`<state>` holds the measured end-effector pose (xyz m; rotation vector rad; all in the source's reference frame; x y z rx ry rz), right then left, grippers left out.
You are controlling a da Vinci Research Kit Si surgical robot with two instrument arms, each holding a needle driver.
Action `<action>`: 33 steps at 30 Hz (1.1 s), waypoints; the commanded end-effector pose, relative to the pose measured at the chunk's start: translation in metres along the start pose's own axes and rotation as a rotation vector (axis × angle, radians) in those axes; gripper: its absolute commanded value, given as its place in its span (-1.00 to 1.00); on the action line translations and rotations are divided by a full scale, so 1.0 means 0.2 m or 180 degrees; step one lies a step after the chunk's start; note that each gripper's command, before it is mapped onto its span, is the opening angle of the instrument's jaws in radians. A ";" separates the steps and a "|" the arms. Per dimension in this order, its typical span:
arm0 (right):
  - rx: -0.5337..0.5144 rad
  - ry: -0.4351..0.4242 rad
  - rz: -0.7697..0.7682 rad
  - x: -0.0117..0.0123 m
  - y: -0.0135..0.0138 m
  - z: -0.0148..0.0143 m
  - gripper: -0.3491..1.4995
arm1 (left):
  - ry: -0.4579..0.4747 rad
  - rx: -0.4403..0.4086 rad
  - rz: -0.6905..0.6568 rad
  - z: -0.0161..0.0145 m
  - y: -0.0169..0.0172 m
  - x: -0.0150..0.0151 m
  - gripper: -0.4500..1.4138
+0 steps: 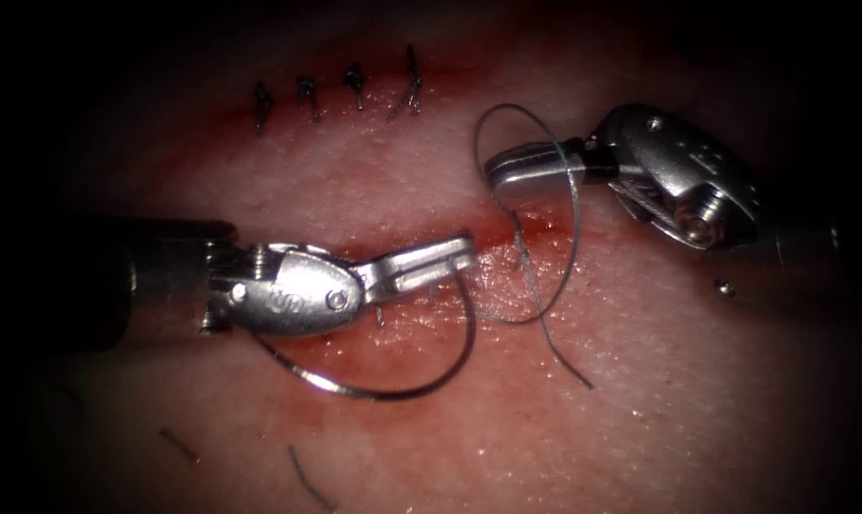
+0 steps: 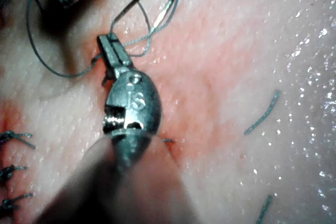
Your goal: Wound Closure
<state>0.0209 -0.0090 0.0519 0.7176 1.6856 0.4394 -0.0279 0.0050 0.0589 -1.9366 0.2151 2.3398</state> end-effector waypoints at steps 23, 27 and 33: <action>0.1317 -0.1944 -0.0585 -0.029 -0.023 0.009 0.60 | 0.0119 0.0231 -0.0093 0.003 -0.026 0.011 -1.00; 0.1409 -0.1939 -0.0594 -0.030 -0.027 0.010 0.64 | 0.0116 0.0231 -0.0099 0.002 -0.026 0.012 -1.00; 0.1436 -0.1972 -0.0622 -0.034 -0.029 0.013 0.64 | 0.0103 0.0240 -0.0085 0.002 -0.024 0.012 -1.00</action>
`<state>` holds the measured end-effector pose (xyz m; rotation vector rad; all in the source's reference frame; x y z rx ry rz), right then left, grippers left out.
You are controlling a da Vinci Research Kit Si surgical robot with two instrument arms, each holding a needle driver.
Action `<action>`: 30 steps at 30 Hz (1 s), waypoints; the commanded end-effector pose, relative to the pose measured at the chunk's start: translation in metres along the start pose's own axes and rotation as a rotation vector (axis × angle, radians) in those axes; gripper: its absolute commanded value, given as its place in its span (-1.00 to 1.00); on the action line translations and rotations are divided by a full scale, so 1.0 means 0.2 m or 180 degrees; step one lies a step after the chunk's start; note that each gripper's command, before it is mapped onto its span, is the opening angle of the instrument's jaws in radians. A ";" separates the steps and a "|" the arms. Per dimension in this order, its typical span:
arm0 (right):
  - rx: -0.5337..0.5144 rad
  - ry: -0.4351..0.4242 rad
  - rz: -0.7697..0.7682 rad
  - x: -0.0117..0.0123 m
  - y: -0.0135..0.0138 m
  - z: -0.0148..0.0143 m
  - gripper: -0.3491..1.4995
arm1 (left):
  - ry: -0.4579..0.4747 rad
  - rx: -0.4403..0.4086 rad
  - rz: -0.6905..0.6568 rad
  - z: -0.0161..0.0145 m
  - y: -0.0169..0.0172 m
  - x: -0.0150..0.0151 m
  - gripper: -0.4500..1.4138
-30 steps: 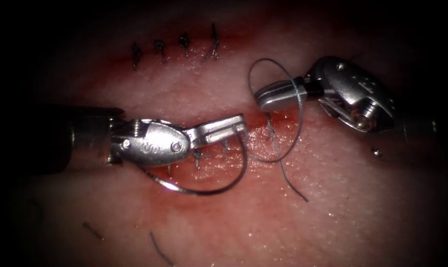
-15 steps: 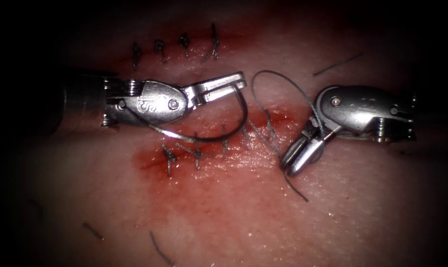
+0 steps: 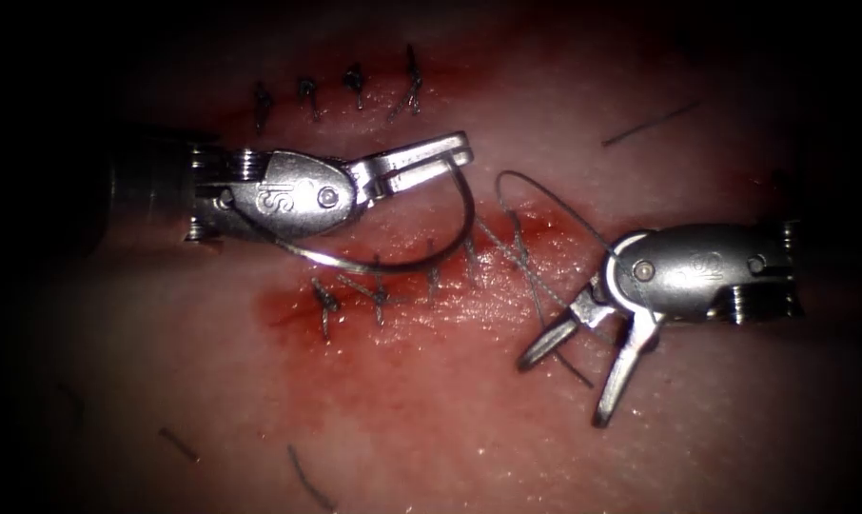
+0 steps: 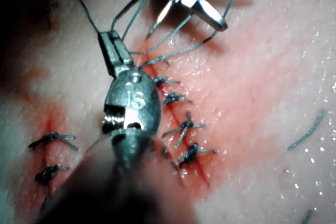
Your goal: Wound Closure
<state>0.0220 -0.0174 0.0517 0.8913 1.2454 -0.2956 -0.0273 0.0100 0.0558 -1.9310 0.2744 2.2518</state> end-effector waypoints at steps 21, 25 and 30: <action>-0.0118 -0.0495 -0.0082 -0.022 0.013 0.003 -1.00 | 0.0000 -0.0023 0.0056 0.001 0.017 -0.003 -1.00; -0.0288 -0.0286 -0.0077 -0.020 0.015 -0.005 -1.00 | -0.0017 -0.0108 0.0093 -0.002 0.033 0.001 -1.00; -0.0398 0.0001 -0.0029 -0.016 0.018 -0.013 -1.00 | -0.0113 -0.0326 0.0127 -0.011 0.062 0.006 -1.00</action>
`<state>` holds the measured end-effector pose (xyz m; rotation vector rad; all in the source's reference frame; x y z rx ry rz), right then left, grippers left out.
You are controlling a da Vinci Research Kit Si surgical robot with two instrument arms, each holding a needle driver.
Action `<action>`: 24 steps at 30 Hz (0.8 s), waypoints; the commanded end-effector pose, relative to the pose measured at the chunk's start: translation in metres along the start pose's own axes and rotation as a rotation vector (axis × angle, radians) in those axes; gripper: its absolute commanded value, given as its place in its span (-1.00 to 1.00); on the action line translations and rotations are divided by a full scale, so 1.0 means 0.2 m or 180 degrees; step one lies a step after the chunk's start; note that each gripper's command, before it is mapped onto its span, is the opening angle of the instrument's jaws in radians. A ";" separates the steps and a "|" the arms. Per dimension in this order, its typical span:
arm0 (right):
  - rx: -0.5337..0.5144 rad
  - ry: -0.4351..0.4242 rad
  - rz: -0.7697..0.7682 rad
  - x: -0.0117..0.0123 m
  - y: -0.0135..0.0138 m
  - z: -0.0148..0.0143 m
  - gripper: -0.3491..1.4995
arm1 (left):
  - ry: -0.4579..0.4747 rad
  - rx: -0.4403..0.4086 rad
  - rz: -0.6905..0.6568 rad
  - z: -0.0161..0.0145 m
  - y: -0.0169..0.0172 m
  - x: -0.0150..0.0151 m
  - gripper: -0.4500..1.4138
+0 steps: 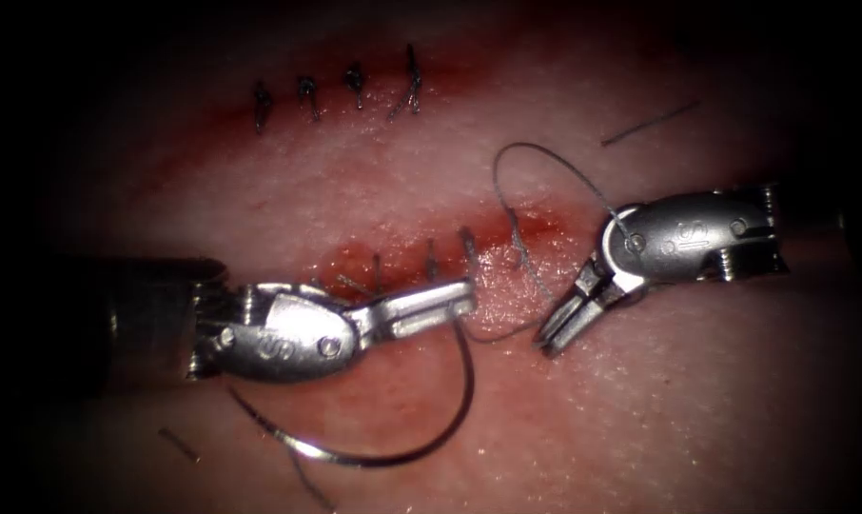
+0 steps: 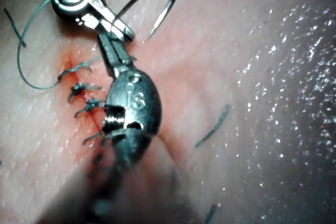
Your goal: Wound Closure
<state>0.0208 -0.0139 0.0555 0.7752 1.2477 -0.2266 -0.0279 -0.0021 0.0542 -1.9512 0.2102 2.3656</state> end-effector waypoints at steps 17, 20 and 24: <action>-0.0516 0.0411 0.0344 0.000 0.025 -0.012 -1.00 | 0.0117 -0.0682 -0.0257 -0.004 0.084 0.041 -1.00; -0.0654 0.0386 0.0391 -0.002 0.032 -0.017 -1.00 | 0.0221 -0.0848 -0.0381 -0.007 0.098 0.057 -1.00; -0.0760 0.0365 0.0425 -0.004 0.038 -0.019 -1.00 | 0.0338 -0.1101 -0.0636 -0.009 0.113 0.073 -1.00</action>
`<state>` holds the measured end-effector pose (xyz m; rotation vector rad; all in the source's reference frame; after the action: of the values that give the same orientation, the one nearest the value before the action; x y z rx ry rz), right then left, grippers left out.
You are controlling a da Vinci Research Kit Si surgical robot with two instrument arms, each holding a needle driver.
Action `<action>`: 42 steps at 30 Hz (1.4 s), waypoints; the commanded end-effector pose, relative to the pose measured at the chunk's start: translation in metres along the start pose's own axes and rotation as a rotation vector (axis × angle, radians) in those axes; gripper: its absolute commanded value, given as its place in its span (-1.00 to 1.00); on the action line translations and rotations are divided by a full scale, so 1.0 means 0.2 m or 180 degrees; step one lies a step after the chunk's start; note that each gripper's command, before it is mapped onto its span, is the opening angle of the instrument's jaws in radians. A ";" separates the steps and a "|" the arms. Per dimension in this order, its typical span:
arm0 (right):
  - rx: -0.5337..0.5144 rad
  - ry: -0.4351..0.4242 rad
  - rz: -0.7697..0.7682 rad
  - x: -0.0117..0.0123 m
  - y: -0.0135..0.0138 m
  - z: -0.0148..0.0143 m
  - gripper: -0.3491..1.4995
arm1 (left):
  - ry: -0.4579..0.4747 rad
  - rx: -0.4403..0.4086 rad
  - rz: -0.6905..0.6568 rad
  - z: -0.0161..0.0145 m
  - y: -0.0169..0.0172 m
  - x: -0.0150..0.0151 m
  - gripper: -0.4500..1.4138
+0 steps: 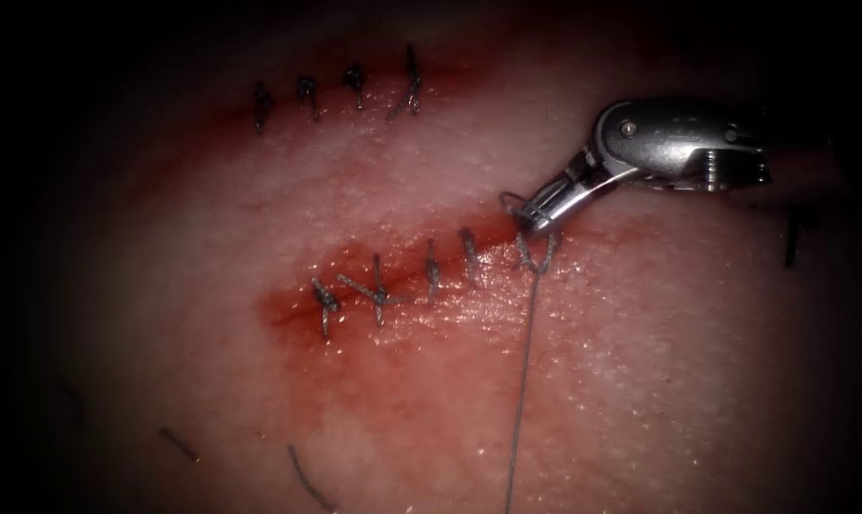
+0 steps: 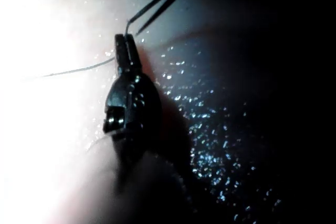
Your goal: Wound Closure
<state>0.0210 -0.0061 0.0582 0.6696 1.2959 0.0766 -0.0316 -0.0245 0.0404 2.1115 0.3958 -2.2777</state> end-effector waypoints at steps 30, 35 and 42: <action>-0.1198 -0.0421 0.0171 0.001 0.032 -0.001 -1.00 | 0.0180 -0.1505 -0.0845 0.050 0.069 -0.050 -1.00; -0.1260 -0.0636 0.0172 -0.006 0.029 0.002 -1.00 | 0.0187 -0.1523 -0.0852 0.053 0.074 -0.054 -1.00; -0.1188 -0.0517 0.0155 -0.009 0.025 0.006 -1.00 | 0.0256 -0.1403 -0.0890 0.047 0.066 -0.040 -1.00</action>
<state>0.0224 -0.0029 0.0618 0.3779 1.0777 0.2889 -0.0375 -0.0387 0.0459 2.0287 1.1168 -1.9794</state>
